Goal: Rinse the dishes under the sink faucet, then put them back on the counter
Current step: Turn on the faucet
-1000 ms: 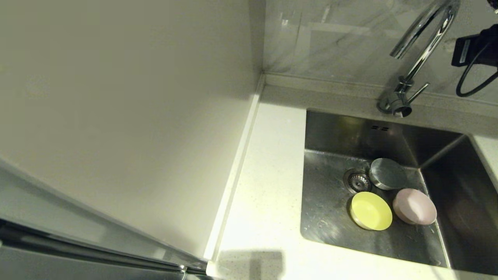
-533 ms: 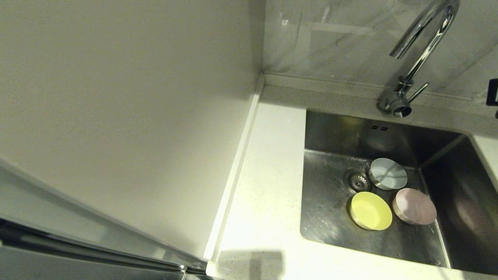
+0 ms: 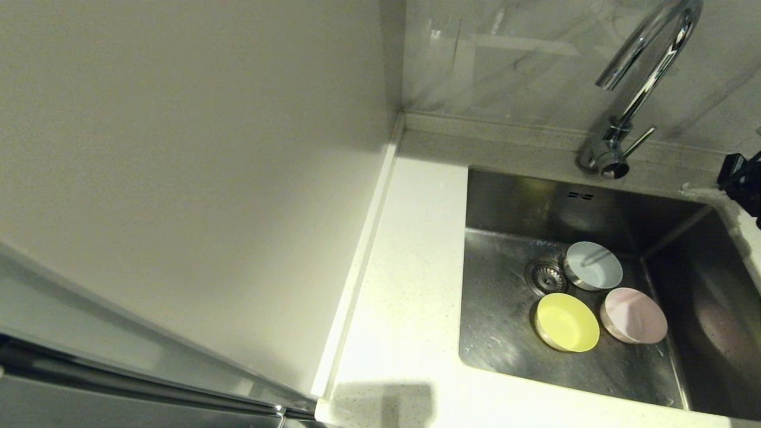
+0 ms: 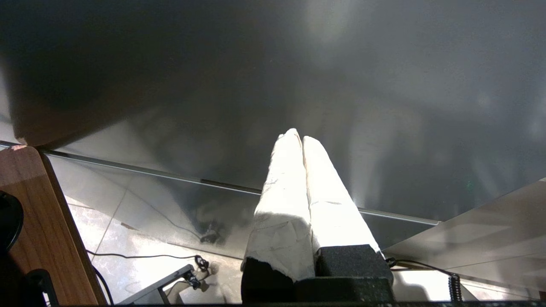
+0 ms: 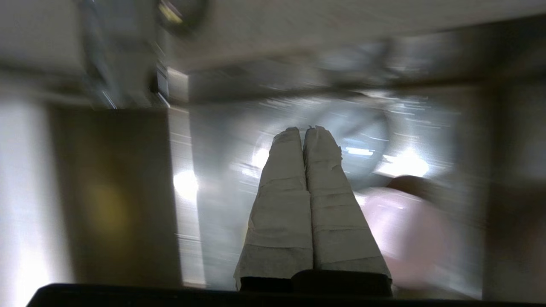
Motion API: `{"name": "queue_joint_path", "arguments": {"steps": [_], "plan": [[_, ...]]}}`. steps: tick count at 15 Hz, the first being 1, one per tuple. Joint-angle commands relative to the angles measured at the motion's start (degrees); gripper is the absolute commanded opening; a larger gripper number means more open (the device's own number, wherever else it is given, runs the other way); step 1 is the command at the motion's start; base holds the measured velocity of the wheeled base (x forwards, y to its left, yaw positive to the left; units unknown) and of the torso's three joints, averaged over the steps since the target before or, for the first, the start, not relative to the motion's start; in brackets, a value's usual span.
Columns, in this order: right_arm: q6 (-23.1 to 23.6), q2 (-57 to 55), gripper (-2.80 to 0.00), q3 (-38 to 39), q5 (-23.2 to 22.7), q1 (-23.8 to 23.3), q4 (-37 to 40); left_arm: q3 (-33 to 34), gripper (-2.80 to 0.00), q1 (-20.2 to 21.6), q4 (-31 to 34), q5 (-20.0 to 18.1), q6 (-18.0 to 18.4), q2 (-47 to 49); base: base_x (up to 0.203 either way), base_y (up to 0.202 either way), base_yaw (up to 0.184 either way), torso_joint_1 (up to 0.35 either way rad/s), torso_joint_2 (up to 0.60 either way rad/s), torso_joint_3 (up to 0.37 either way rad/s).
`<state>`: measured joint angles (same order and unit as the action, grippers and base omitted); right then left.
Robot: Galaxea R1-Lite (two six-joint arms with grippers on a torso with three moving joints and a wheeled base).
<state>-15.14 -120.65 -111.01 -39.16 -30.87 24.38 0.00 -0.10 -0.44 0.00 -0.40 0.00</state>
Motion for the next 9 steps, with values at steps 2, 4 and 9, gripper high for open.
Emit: {"name": "queue_joint_path", "arguments": {"steps": [2, 4, 9], "plan": [[-8.0, -7.3, -2.8, -2.8, -10.8, -2.2, -5.4, 0.2, -2.8, 0.0, 0.0, 0.0, 0.0, 0.0, 0.0, 0.0, 0.0, 0.0, 0.0, 0.0], [-12.5, -7.8, -2.8, -2.8, -17.9, -4.4, -10.6, 0.2, -2.8, 0.0, 0.0, 0.0, 0.0, 0.0, 0.0, 0.0, 0.0, 0.0, 0.0, 0.0], [-26.4, -7.3, -2.8, -2.8, -27.1, -6.1, -22.0, 0.2, -2.8, 0.0, 0.0, 0.0, 0.0, 0.0, 0.0, 0.0, 0.0, 0.0, 0.0, 0.0]]}}
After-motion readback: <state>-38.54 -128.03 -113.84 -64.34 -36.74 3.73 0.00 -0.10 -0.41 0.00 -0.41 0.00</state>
